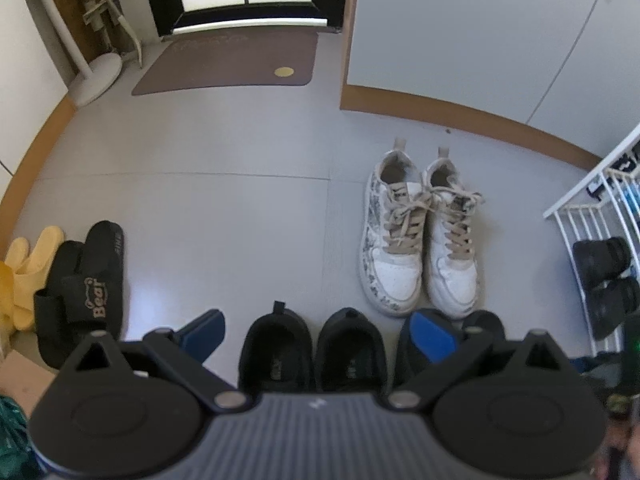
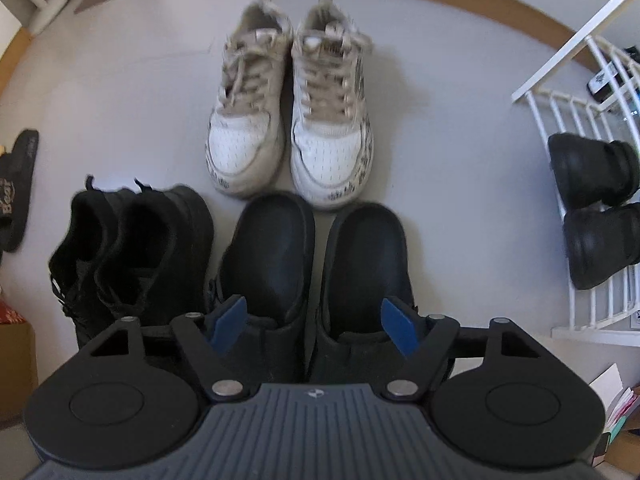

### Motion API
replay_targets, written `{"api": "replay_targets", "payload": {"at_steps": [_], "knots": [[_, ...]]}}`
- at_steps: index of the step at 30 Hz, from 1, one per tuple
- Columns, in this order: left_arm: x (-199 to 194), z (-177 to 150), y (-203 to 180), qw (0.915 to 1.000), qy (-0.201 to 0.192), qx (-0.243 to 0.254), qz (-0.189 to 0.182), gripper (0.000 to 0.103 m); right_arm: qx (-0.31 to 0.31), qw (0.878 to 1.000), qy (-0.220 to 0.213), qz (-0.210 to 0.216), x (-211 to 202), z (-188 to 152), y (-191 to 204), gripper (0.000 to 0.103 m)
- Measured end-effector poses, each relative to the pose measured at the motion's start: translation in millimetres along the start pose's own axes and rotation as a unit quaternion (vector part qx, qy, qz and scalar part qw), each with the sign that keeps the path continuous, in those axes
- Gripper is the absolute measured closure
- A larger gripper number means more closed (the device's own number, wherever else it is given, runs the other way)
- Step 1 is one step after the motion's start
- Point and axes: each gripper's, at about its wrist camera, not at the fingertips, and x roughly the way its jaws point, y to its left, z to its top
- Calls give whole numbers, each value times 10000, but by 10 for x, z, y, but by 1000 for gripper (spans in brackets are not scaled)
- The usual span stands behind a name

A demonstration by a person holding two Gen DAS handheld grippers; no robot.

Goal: Organize scattered shoes
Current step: 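Lower the right tool over the pair of black slides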

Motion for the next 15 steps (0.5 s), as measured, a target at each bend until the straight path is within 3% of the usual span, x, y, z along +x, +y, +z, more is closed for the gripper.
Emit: {"api": "replay_targets", "payload": {"at_steps": [4,8,15], "knots": [[52,42,2,10000,23,-57,-20,2,16,9998,190,19,188,33,13,34],[79,72,43,9998,1,-215,29,2,-10,9992,374,124,374,38,31,50],[100,106,68,9995,-55,-262,163,2,148,9984,504,204,639,97,11,54]]}}
